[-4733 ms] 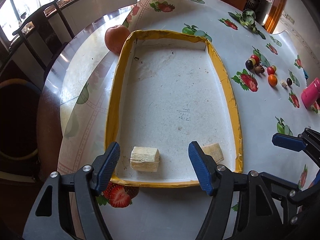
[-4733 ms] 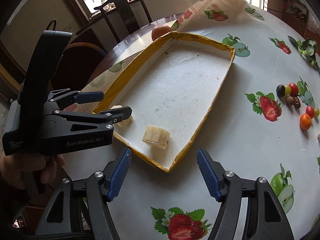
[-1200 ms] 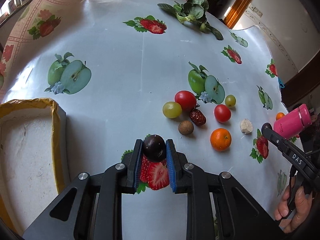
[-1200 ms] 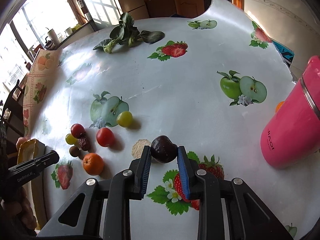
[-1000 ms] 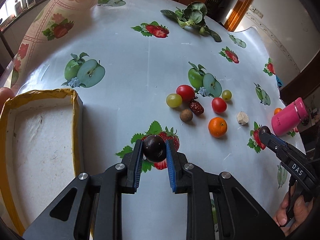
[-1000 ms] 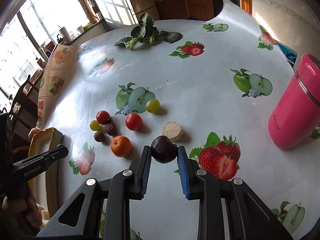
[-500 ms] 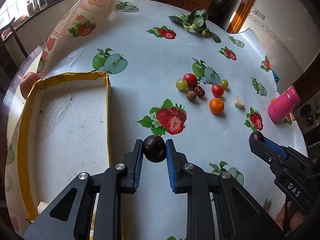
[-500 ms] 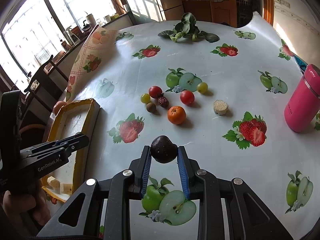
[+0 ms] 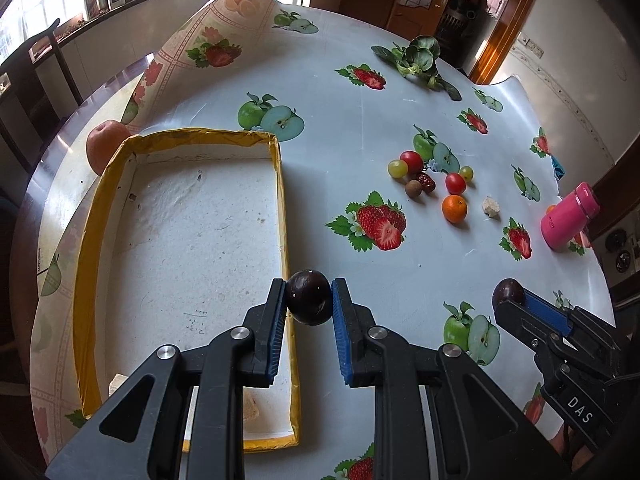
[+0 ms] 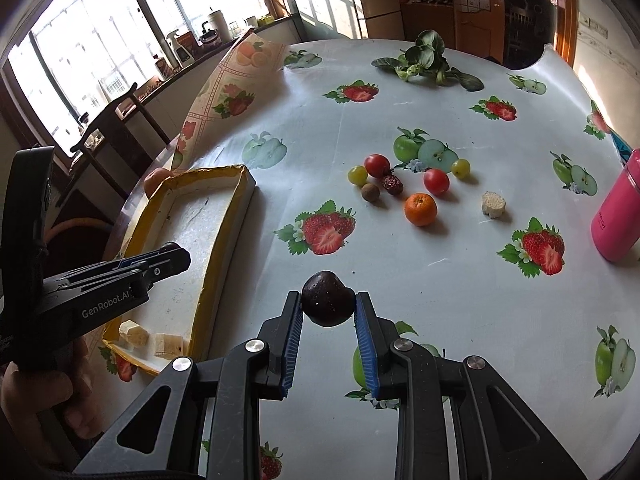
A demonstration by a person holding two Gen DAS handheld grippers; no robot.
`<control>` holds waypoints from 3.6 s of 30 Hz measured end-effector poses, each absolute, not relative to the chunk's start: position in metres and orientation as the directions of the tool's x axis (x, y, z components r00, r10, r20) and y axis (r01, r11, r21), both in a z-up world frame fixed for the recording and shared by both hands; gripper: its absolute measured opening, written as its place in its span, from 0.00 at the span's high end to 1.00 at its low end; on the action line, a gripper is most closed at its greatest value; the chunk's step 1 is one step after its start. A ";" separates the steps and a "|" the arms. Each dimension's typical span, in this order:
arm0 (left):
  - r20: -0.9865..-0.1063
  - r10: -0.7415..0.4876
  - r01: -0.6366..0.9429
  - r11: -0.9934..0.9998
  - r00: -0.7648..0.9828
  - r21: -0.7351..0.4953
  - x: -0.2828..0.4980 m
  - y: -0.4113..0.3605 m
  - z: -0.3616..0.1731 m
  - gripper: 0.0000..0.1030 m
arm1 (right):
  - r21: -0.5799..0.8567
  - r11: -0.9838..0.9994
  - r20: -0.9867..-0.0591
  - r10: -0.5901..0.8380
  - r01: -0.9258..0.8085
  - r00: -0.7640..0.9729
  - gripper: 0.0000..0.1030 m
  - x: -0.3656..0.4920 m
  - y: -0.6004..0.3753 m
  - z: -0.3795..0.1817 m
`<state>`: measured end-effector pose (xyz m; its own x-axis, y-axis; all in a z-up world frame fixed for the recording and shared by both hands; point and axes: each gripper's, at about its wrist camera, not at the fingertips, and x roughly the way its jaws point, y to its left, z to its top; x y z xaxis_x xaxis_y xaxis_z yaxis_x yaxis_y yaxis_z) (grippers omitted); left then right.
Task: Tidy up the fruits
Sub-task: 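Carry both dark plums over the yellow-rimmed tray, then open both tools to drop the plums into the tray, then move both open tools back toward the remaining fruits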
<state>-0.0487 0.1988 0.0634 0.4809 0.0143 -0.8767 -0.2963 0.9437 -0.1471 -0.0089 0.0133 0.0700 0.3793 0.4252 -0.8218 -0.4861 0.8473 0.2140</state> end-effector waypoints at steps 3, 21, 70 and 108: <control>-0.876 0.018 -0.306 0.940 0.483 -0.150 -0.055 0.204 0.064 0.81 | 0.210 0.838 -0.822 0.430 -0.503 0.373 0.74 -0.016 0.022 0.071; -0.886 0.055 -0.398 0.905 0.460 -0.150 -0.087 0.249 0.051 0.81 | 0.211 0.761 -0.833 0.469 -0.614 0.295 0.74 -0.046 0.081 0.066; -0.946 0.092 -0.497 0.864 0.312 -0.080 -0.112 0.308 -0.010 0.65 | 0.209 0.584 -0.911 0.408 -0.784 0.060 0.55 -0.063 0.208 -0.009; -0.888 0.085 -0.288 0.956 0.452 -0.055 -0.084 0.191 0.075 0.61 | 0.228 0.815 -0.835 0.445 -0.533 0.324 0.54 -0.039 0.006 0.068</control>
